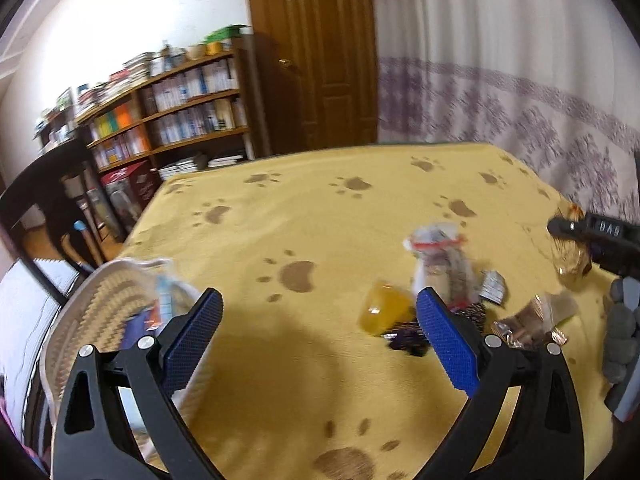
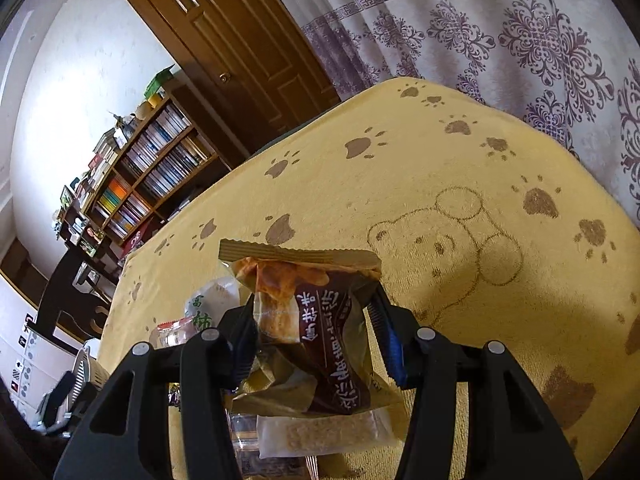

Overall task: Organize snacks
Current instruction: 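Grasp the yellow jelly cup with the left tool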

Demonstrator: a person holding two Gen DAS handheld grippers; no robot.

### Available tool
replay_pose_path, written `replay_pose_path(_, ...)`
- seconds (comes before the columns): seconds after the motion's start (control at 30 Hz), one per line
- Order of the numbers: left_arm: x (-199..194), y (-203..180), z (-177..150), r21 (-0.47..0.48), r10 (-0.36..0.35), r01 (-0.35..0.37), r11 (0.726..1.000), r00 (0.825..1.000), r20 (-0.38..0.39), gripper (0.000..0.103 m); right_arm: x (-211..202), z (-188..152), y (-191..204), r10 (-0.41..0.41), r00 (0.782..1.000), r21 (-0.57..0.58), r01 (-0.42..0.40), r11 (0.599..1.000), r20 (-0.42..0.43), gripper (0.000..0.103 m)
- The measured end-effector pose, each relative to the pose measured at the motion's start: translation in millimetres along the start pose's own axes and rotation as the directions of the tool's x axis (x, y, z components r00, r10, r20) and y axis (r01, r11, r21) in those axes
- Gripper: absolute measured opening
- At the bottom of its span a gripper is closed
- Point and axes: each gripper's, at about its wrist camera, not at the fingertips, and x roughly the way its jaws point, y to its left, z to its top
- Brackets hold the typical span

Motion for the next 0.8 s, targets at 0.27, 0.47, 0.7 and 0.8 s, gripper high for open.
replay_pose_path(0.27,47,-27,0,0.054,-0.034,0.038,0.998,0.998,-0.06,0.088,-1,-3,3,0.027,1.0,-0.012,-0.027,1.0,-0.006,0.051)
replay_pose_path(0.47,74,-28,0,0.049,-0.083,0.088,0.995,0.991,-0.106,0.076,2,-5,5,0.029,0.999,-0.022,-0.03,0.999,-0.017,0.051)
replay_pose_path(0.7,97,-28,-5,0.03,-0.171,0.178,0.984,0.972,-0.163,0.068,7,-8,6,0.022,0.999,-0.031,-0.023,0.999,-0.03,0.051)
replay_pose_path(0.8,102,-29,-6,0.027,-0.189,0.196,0.98,0.966,-0.176,0.059,9,-9,7,0.02,0.999,-0.034,-0.022,0.999,-0.037,0.051)
